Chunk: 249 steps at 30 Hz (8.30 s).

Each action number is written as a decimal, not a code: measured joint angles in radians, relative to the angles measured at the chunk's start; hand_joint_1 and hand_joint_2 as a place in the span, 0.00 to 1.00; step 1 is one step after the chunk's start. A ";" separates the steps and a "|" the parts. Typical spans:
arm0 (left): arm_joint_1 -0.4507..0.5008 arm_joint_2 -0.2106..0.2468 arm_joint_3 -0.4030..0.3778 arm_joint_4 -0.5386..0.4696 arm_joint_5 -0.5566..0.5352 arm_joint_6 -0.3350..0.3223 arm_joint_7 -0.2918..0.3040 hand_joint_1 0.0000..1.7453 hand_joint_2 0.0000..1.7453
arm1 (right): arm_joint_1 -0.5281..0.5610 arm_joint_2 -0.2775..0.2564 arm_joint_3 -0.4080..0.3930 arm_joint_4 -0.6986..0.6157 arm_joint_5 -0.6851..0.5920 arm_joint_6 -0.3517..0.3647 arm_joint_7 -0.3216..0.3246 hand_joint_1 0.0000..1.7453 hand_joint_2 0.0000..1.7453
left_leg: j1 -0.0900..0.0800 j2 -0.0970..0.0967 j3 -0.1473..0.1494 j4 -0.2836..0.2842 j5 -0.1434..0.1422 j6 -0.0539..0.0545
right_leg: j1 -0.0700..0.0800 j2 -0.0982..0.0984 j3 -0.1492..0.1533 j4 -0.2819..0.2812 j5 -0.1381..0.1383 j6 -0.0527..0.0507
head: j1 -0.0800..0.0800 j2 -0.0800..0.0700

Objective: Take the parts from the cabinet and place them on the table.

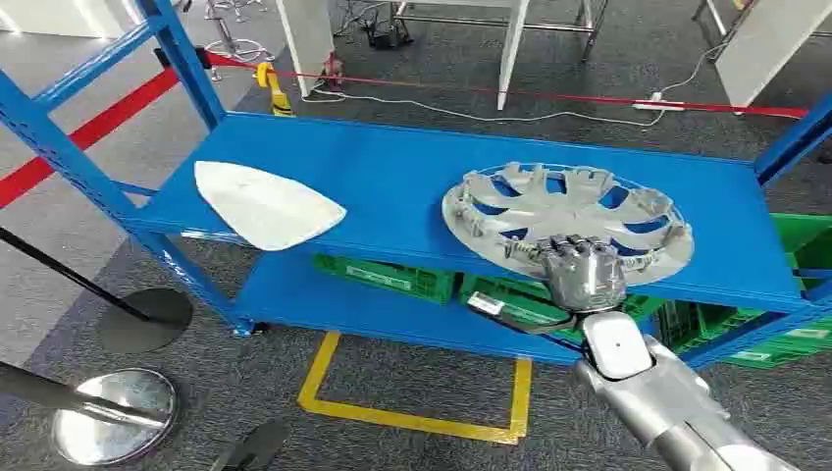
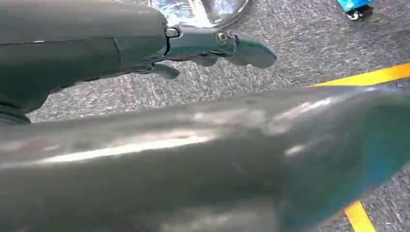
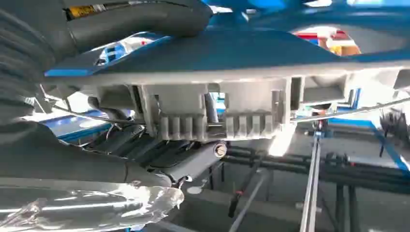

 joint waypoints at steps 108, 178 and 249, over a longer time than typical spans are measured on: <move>-0.005 0.002 0.027 0.000 -0.062 0.036 -0.047 0.00 0.00 | 0.000 -0.090 0.013 -0.224 0.000 0.000 0.084 1.00 1.00 | 0.014 0.001 -0.013 -0.011 0.035 0.011 | -0.016 -0.004 0.021 0.075 -0.049 0.035 | 0.002 0.000; -0.008 0.004 0.029 0.000 -0.101 0.071 -0.029 0.00 0.00 | 0.009 -0.095 -0.013 -0.220 0.000 0.000 0.035 1.00 1.00 | -0.013 0.000 -0.083 0.121 -0.062 -0.023 | 0.004 -0.029 0.049 -0.007 -0.037 -0.048 | -0.032 0.000; -0.009 0.001 0.045 0.000 -0.116 0.065 -0.021 0.00 0.00 | -0.029 -0.185 -0.016 -0.347 -0.003 0.038 -0.032 1.00 1.00 | -0.025 0.081 -0.032 0.008 0.019 0.001 | 0.012 -0.114 0.013 0.028 -0.041 -0.020 | -0.045 0.000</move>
